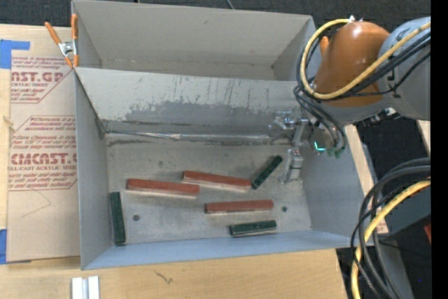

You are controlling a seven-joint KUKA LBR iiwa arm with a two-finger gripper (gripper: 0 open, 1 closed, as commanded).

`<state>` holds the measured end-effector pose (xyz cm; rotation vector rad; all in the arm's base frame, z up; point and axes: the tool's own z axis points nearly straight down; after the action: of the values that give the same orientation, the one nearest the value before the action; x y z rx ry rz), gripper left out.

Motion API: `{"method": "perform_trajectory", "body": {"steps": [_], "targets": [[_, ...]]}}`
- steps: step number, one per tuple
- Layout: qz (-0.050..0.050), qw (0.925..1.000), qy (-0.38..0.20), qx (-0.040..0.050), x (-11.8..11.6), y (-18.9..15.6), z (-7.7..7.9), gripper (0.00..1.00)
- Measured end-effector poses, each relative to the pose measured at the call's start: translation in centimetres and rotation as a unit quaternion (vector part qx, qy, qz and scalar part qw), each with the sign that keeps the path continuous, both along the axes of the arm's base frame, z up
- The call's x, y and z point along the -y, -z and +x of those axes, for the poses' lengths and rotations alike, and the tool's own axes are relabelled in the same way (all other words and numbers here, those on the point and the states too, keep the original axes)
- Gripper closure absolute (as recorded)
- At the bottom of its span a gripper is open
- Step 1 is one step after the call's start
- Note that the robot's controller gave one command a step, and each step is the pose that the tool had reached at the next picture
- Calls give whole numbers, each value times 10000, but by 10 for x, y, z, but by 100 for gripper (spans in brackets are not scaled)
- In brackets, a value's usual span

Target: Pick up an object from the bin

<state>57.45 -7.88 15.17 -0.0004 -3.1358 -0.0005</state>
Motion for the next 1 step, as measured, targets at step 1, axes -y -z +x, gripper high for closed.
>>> {"method": "perform_trajectory", "body": {"steps": [1], "targets": [[-4, 10000, -4, 37, 0, -5, 2, 0]]}}
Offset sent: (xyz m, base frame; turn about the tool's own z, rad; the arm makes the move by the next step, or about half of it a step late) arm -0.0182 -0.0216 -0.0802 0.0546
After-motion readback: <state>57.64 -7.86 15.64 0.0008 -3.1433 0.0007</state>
